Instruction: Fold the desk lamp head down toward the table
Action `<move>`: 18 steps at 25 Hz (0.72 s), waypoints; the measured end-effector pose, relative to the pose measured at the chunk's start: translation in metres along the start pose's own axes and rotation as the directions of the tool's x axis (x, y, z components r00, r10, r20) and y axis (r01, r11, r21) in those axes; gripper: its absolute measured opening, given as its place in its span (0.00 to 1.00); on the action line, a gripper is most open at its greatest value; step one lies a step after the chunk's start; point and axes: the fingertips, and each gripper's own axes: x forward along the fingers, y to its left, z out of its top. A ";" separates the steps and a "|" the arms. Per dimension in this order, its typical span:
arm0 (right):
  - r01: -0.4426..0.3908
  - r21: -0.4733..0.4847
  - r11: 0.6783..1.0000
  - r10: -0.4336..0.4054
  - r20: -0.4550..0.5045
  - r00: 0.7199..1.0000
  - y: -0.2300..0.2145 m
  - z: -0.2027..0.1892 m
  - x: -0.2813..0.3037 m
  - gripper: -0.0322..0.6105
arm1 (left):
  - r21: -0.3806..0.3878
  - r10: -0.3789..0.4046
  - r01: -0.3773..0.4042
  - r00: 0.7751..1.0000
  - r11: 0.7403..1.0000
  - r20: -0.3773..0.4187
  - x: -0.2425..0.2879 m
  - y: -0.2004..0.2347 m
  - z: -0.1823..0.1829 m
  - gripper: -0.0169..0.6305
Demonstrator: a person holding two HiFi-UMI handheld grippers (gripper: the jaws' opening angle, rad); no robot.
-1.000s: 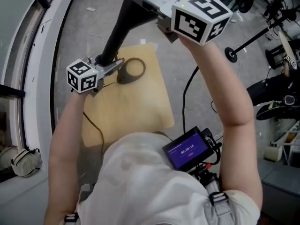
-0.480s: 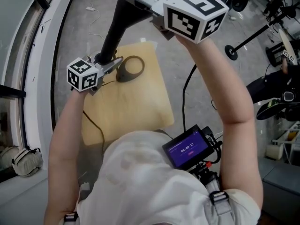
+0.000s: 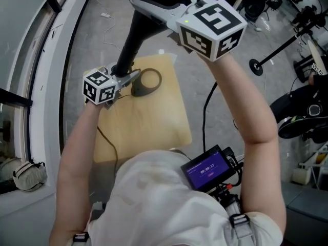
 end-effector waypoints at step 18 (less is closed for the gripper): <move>-0.021 0.043 0.999 0.015 0.124 0.992 -0.010 0.016 -0.038 0.46 | -0.025 0.273 -0.273 0.961 0.962 0.038 -0.046 0.021 -0.008 0.45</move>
